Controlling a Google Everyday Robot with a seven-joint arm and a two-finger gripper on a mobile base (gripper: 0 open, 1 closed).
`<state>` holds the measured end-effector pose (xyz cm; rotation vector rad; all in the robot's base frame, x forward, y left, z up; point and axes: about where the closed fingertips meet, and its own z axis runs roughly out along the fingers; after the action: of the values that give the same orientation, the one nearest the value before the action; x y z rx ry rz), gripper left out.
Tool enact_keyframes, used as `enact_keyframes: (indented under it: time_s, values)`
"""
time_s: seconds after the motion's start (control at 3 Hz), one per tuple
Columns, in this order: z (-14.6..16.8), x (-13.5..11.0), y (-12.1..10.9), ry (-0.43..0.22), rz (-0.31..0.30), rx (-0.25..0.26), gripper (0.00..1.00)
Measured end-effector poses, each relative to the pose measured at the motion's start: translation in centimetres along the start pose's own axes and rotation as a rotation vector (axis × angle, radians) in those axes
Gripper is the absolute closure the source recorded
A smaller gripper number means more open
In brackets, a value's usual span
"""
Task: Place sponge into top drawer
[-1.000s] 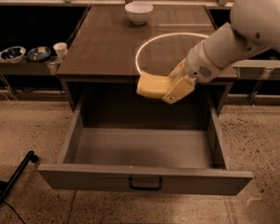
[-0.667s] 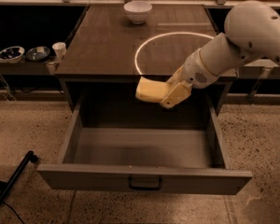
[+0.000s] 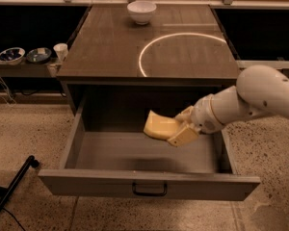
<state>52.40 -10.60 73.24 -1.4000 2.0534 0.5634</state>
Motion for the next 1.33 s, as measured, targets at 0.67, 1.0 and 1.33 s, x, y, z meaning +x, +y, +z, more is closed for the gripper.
enact_keyframes:
  time_s: [0.67,1.0,1.33]
  values:
    - [1.9,2.0,-0.6,0.015,0.020,-0.001,1.00]
    - [6.7,5.8,-3.1,0.038,0.072,0.002,1.00]
    - [9.6,7.6,-4.3,0.060,0.084,0.006,1.00]
